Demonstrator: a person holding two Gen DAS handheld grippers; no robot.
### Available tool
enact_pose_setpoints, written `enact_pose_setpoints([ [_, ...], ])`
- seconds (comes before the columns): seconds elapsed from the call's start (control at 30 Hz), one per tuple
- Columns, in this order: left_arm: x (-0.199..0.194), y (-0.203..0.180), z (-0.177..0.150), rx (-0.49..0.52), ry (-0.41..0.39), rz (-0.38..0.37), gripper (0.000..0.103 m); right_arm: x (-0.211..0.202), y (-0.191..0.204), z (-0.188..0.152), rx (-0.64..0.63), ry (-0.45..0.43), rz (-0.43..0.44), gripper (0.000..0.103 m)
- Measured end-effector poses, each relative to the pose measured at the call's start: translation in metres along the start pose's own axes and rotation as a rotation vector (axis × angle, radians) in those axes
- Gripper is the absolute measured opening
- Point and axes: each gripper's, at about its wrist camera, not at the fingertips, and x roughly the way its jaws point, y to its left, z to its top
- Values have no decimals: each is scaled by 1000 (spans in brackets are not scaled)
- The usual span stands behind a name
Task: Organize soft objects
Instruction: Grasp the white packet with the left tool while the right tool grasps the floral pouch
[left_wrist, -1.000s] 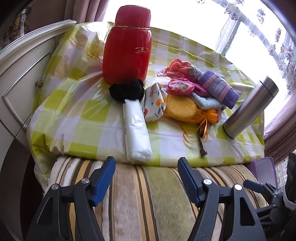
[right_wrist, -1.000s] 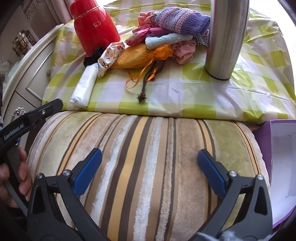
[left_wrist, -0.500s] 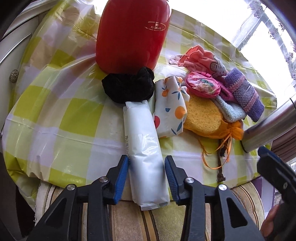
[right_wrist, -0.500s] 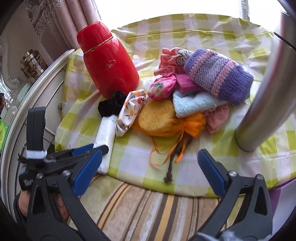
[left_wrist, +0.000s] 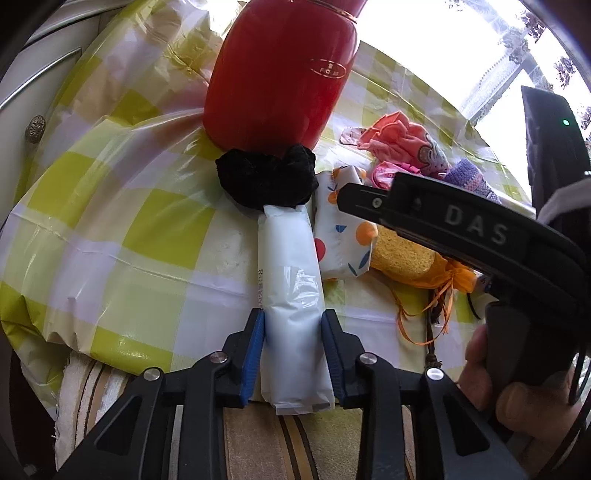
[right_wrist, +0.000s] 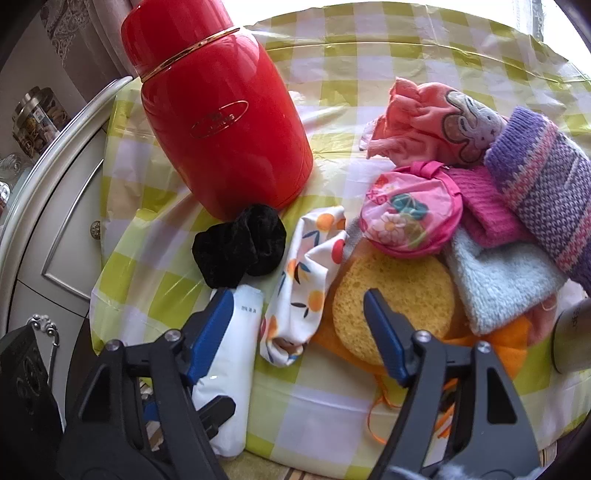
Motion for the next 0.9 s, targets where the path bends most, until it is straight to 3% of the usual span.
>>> enact_pose_setpoints([
  [0.07, -1, 2, 0, -8, -8, -6, 25, 7, 5, 2, -20, 3, -6, 63],
  [0.23, -3, 1, 0, -11, -15, -11, 22, 20, 7, 1, -47, 16, -40, 26],
  [0.3, -4, 1, 0, -11, -19, -17, 20, 16, 6, -1, -55, 5, -29, 22],
  [0.57, -20, -4, -2, -6, -55, -58, 18, -43, -2, -21, -101, -83, -49, 18],
  [0.77, -21, -12, -5, 8, -21, -53, 19, -94, -16, -40, -83, -125, -36, 19],
  [0.83, -15, -12, -6, 2, 15, -39, 21, -108, -21, -49, -75, -134, -32, 19],
  [0.9, -12, -11, -6, -2, 37, -23, 31, -122, -28, -59, -62, -141, -35, 19],
])
